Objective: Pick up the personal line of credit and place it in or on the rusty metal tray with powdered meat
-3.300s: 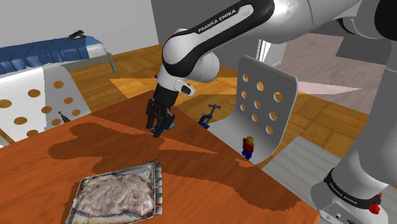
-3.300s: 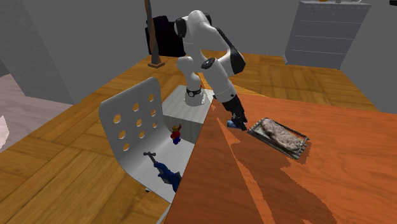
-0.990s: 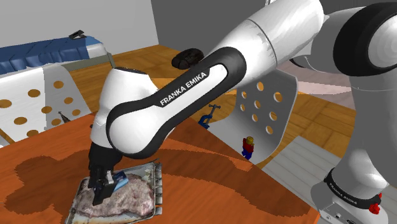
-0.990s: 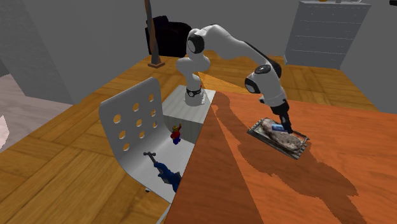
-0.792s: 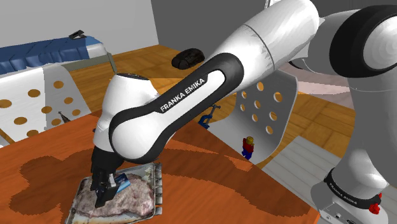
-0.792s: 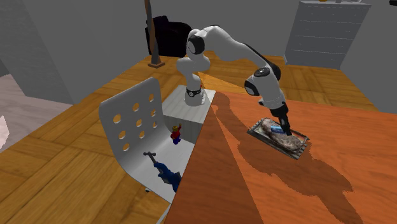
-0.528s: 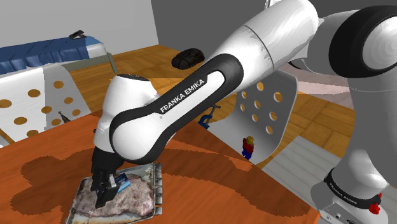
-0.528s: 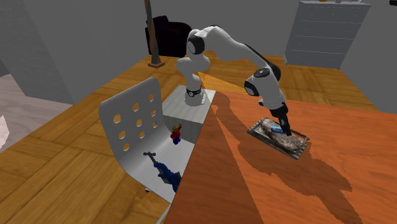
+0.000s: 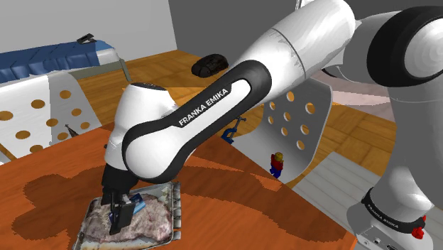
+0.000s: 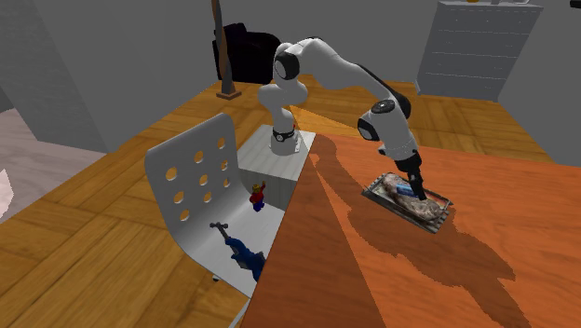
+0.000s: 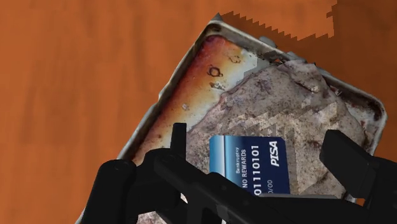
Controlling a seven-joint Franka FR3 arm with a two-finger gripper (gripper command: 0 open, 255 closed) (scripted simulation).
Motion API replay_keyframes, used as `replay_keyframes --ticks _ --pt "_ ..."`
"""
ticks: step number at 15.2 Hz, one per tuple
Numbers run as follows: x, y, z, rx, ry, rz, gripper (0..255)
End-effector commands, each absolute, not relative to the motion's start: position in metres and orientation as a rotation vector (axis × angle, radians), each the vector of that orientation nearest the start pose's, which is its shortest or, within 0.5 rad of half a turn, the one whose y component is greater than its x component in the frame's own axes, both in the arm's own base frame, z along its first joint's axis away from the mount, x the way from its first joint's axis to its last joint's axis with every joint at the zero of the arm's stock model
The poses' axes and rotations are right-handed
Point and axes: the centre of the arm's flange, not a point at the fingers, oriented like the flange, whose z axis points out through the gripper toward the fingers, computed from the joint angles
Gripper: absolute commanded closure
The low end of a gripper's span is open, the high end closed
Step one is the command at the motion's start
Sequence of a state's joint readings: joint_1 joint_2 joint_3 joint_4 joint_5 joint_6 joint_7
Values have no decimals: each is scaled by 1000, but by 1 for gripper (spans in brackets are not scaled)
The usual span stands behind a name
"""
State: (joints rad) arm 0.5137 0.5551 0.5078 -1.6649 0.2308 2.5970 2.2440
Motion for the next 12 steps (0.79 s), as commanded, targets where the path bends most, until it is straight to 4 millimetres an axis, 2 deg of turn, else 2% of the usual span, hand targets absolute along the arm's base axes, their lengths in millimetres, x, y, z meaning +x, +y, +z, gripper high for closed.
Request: replay_keyframes --ticks 1,4,12 --pt "422 567 375 -1945 1848 588 0" --pt "424 547 405 -1945 1848 588 0" --pt "424 547 405 -1945 1848 588 0"
